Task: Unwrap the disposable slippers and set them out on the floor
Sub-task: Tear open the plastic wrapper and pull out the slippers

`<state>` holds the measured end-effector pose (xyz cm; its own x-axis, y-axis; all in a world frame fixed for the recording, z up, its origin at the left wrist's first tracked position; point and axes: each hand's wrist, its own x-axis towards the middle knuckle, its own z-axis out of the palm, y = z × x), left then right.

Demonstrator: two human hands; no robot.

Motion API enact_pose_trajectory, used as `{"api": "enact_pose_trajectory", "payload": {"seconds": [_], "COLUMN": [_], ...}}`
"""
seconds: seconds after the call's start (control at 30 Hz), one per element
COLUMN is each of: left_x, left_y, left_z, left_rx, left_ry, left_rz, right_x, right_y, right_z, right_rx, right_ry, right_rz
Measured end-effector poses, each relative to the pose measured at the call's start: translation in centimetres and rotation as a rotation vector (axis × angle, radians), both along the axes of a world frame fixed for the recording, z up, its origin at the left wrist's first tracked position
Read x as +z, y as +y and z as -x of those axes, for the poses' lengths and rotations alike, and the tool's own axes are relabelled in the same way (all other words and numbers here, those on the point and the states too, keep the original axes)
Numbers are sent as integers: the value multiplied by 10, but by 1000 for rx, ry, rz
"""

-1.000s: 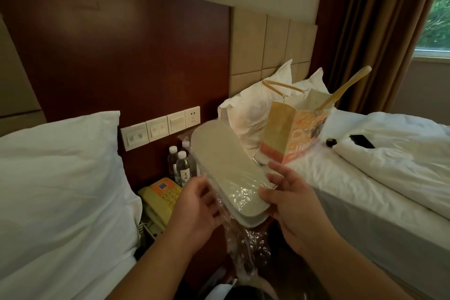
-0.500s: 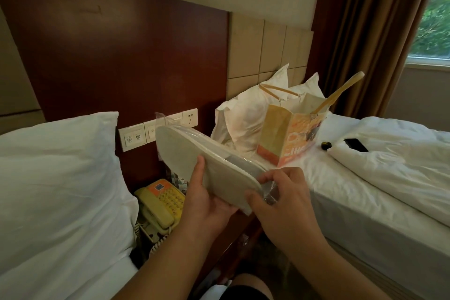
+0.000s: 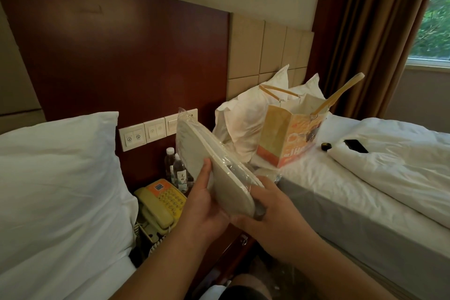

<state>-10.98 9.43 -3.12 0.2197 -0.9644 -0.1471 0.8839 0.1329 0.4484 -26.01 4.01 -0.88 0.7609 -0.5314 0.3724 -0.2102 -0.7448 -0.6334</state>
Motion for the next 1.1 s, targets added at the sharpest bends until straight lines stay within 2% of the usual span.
{"api": "enact_pose_trajectory", "payload": {"seconds": [0.1, 0.23, 0.33, 0.4, 0.57, 0.7, 0.9, 1.1], "left_x": [-2, -5, -5, -3, -1, -5, -9, -6], "left_y": [3, 11, 19, 20, 14, 16, 22, 15], "left_z": [-9, -33, -47, -49, -45, -55, -71, -58], "left_rx": [27, 258, 457, 489, 511, 528, 523, 495], "left_ry": [-9, -2, 11, -4, -23, -43, -80, -140], "left_rz": [-40, 16, 0, -4, -51, -97, -119, -187], "right_x": [3, 7, 6, 6, 12, 23, 36, 36], "right_y": [-6, -10, -13, -13, -15, -21, -36, -33], "right_z": [8, 20, 25, 25, 22, 29, 53, 49], "right_rx": [34, 77, 59, 34, -9, 36, 102, 14], "right_ry": [-10, -115, -131, -99, -41, -33, 97, 254], "right_rz": [-159, -493, -602, -599, -417, -532, -607, -470]}}
